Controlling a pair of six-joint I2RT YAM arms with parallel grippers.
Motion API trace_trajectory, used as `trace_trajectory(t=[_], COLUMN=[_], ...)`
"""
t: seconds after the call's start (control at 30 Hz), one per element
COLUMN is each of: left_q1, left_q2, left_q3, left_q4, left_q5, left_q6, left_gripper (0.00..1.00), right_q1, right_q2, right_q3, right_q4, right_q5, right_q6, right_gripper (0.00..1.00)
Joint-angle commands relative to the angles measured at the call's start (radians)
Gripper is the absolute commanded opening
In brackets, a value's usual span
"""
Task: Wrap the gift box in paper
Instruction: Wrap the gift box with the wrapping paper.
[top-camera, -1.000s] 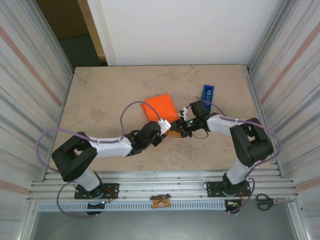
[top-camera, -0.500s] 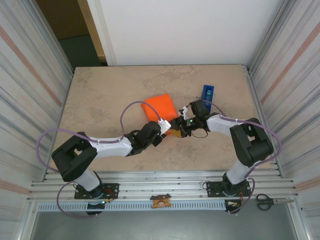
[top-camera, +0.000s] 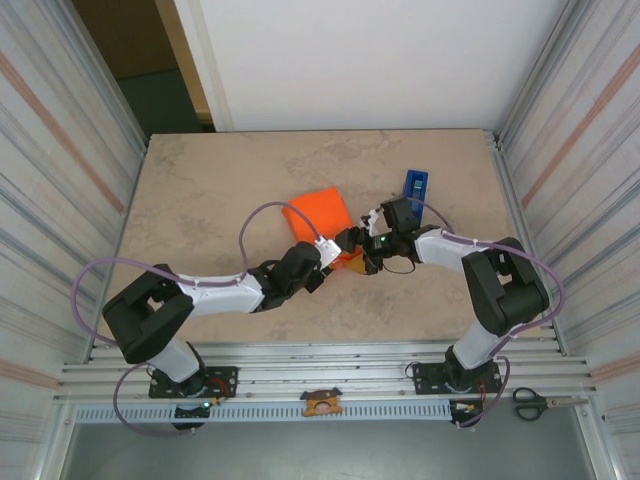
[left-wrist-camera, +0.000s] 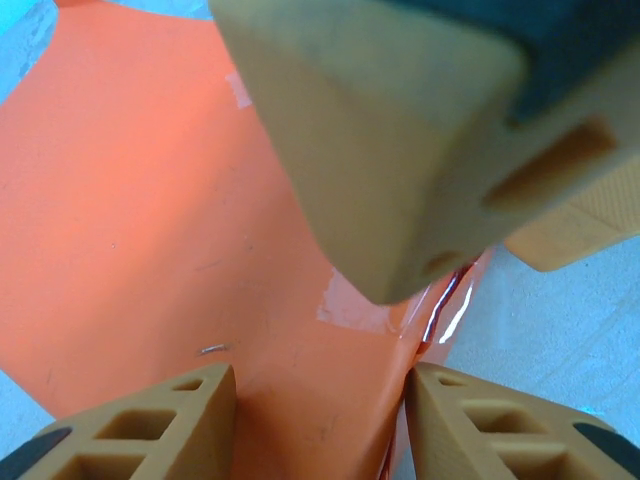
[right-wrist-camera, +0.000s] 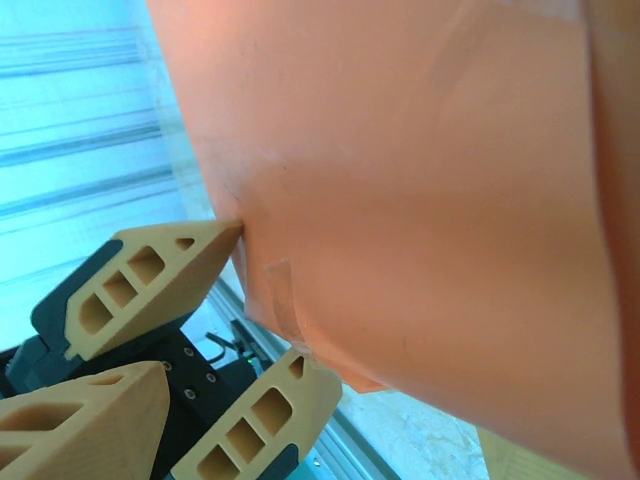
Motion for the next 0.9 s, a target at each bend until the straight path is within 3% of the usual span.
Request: trace_trajectory(t=[0.0,0.1,0.2,0.27,0.33,0.43,0.5,0.87], left_q1=[-0.002,-0.002,-0.002,-0.001,-0.001,-0.002,-0.002,-0.002], left_q2=[0.063,0.062,0.062,0.060,0.060,0.062,0.063,0.066], left_q3=[-0.054,-0.053,-0.053,-0.054,-0.054,-0.053,-0.051,-0.051], left_q4=[-0.195,-0.196,-0.199,-0.199,-0.199,-0.198,-0.199,-0.199], left_q5=[0.067,0.067,0.068,0.067,0.067,0.069,0.068,0.072], left_q6=[-0.033,-0.033,-0.031,-0.031,-0.033,-0.031,-0.029,-0.028], left_gripper=[0.47,0.47,0.47,0.47,0.47,0.47,0.47,0.47], right_q1=[0.022,0.022,0.021,0.022,0.023,0.031,0.045,0.106], right_q2=[-0.056,-0.069,-0.098,-0.117,-0.138,-0.160,-0.161,-0.062], right_q3=[0.000,-0.004,-0.014,-0.019,-0.037,-0.076,-0.079,-0.010], right_q4=[0.039,0.009,-0.042,-0.108,-0.142,-0.119,-0.112,-0.011], right_q5=[-0.016,0.021,0.063,0.101,0.121,0.118,0.118,0.240], right_q6=[0.033,0.028,0.005,-0.026,-0.042,-0.023,-0.016,0.059], right_gripper=[0.82,0.83,0.74,0.57,0.32,0.09,0.00,0.00])
